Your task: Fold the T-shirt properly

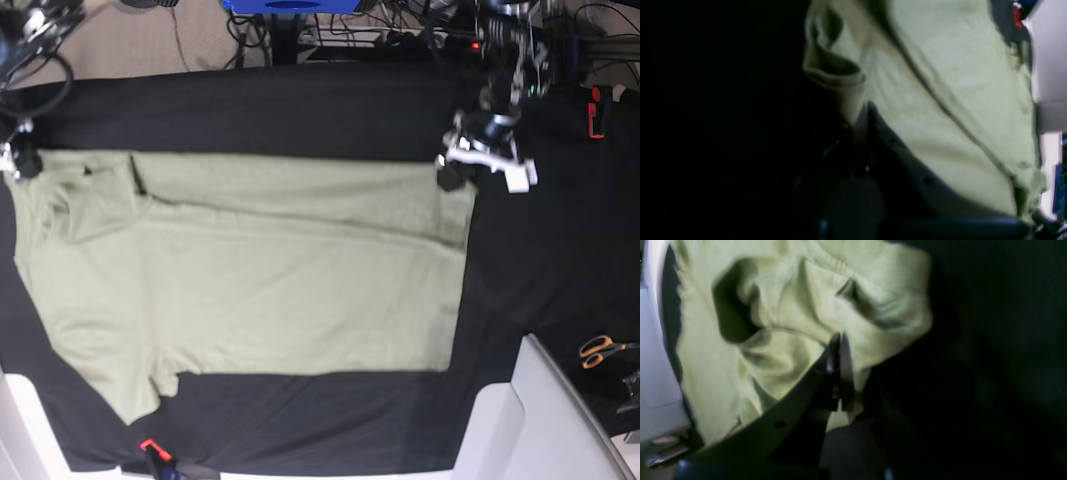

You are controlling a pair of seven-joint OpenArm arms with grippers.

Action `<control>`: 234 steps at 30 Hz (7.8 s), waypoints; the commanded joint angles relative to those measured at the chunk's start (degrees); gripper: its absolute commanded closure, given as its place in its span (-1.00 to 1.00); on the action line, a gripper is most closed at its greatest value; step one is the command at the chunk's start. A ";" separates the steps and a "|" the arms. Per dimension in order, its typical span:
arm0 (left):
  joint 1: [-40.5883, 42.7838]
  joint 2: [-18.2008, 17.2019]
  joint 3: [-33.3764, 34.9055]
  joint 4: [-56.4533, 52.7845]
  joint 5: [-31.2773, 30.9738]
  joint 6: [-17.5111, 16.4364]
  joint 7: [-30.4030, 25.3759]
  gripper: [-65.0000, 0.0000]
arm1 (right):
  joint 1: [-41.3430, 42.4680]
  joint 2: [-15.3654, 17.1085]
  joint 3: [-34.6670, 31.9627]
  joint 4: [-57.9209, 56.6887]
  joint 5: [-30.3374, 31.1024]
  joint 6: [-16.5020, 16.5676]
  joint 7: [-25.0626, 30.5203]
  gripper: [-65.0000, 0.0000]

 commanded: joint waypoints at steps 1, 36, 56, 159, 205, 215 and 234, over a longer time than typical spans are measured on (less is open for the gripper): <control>1.35 -0.43 -0.29 2.89 -0.79 -0.78 -0.79 1.00 | -0.53 0.34 0.17 2.83 0.58 0.30 -0.57 1.00; 18.67 0.80 -5.74 12.82 -0.70 -0.87 -1.15 1.00 | -9.84 -5.64 0.52 16.81 0.58 0.30 -6.46 1.00; 18.76 -1.22 -22.88 13.08 -0.62 -0.87 -1.06 -0.40 | -10.72 -5.02 3.34 24.37 -1.00 -0.05 -3.11 -0.50; 7.33 -4.03 -19.01 22.23 19.25 -1.04 9.40 -0.52 | -11.34 5.18 -44.05 29.73 -7.86 -5.24 18.60 1.00; 6.36 -4.03 -19.36 18.18 19.17 -1.04 9.40 -0.52 | 14.33 8.34 -41.76 2.83 -8.30 -9.81 10.34 -0.49; 6.10 -4.21 -19.36 18.18 19.17 -1.04 9.40 -0.52 | 18.55 7.72 -41.94 -12.73 -8.30 -9.81 15.79 -0.49; 4.87 -4.12 -19.36 18.01 19.25 -1.04 9.40 -0.52 | 18.20 6.41 -50.82 -10.62 -7.86 -7.00 15.70 -0.03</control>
